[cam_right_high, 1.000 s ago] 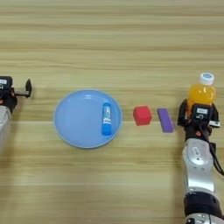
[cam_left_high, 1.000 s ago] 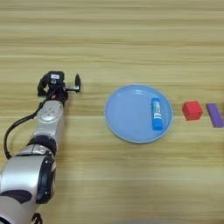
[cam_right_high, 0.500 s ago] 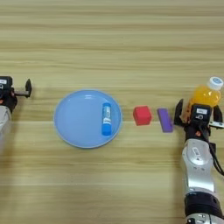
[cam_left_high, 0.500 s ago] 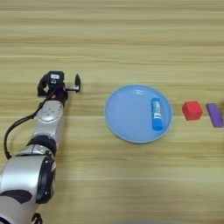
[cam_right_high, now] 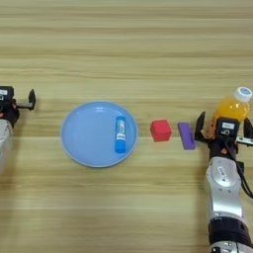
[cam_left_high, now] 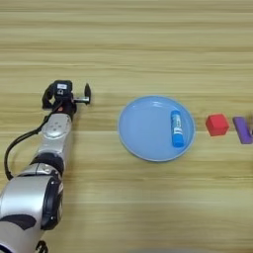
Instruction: Move the objects on the table
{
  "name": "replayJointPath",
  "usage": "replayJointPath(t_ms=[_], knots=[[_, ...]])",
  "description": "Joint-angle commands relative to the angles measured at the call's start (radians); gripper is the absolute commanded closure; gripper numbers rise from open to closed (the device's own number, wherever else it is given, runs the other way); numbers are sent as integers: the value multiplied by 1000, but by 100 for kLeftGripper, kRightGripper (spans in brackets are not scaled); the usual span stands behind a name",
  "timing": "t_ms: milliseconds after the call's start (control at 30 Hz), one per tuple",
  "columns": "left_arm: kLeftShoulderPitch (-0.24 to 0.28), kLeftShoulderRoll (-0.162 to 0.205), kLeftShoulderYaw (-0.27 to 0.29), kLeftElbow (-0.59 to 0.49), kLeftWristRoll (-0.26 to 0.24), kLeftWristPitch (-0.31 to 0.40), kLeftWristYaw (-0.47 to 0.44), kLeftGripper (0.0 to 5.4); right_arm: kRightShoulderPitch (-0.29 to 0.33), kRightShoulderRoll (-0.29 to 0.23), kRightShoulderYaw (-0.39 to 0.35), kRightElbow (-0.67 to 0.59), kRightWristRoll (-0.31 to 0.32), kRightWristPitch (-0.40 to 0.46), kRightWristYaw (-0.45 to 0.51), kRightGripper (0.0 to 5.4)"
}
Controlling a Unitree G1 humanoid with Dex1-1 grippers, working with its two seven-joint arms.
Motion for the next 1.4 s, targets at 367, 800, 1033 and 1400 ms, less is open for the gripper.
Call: replayJointPath(t_ms=[367,800,1033,1400], knots=[[-7,-16,-7,-8,16,10,20,0,276,75,48,-408,15,205,52,1],[-11,-17,-10,-6,16,12,28,0,417,96,179,-629,24,429,185,1],[-12,-15,-10,-6,15,12,28,0,373,98,141,-512,48,418,202,1],[-10,-12,-10,-6,15,12,28,0,301,97,131,-354,70,369,232,1]])
